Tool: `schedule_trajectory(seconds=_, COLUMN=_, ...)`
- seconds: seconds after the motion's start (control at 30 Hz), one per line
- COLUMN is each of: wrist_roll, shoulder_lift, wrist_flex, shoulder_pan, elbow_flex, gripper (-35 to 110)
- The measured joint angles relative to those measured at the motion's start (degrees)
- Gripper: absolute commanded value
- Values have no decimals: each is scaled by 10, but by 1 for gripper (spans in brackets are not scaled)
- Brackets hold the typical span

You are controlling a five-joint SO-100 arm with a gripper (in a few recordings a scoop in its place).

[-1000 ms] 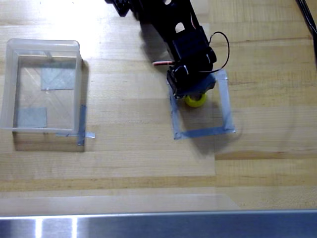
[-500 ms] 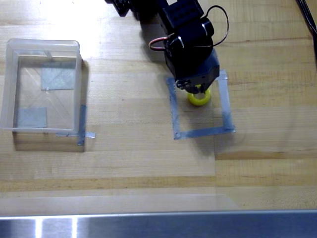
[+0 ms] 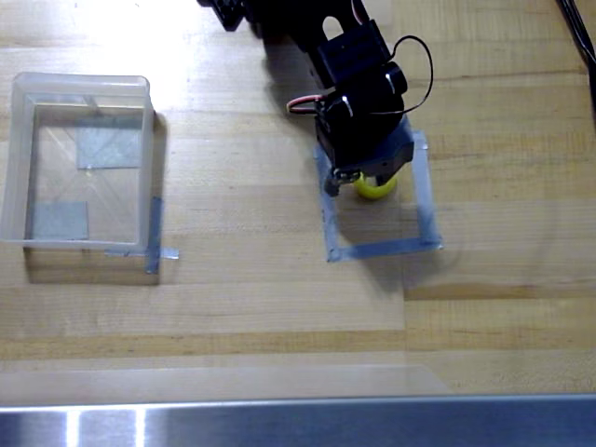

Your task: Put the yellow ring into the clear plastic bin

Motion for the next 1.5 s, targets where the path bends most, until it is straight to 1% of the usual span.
schedule_trajectory(seconds=0.17, wrist_roll=7, shoulder_lift=-25, wrist_flex=-15, shoulder_pan=-21, elbow_flex=0, gripper=24)
schedule_trajectory(seconds=0.43, wrist_roll=2, shoulder_lift=-61, wrist_flex=-18, shoulder_pan=-16, elbow_flex=21, gripper=24)
schedule_trajectory(seconds=0.77, wrist_roll=10, shoulder_lift=-56, wrist_flex=-76, shoulder_pan=-2, elbow_flex=75, gripper=24)
schedule_trajectory(seconds=0.87, wrist_roll=10, shoulder_lift=-47, wrist_flex=-91, shoulder_pan=-2, elbow_flex=88, gripper=19)
schedule_trajectory(seconds=1.03, wrist_roll=6, shoulder_lift=-47, wrist_flex=-93, shoulder_pan=6, elbow_flex=88, gripper=-1)
schedule_trajectory(seconds=1.07, wrist_roll=4, shoulder_lift=-47, wrist_flex=-93, shoulder_pan=10, elbow_flex=92, gripper=-2)
schedule_trajectory(seconds=1.17, wrist_roll=5, shoulder_lift=-46, wrist_flex=-94, shoulder_pan=22, elbow_flex=99, gripper=2)
schedule_trajectory(seconds=1.2, wrist_roll=4, shoulder_lift=-47, wrist_flex=-102, shoulder_pan=10, elbow_flex=93, gripper=3)
schedule_trajectory(seconds=1.5, wrist_roll=2, shoulder_lift=-38, wrist_flex=-103, shoulder_pan=3, elbow_flex=100, gripper=2)
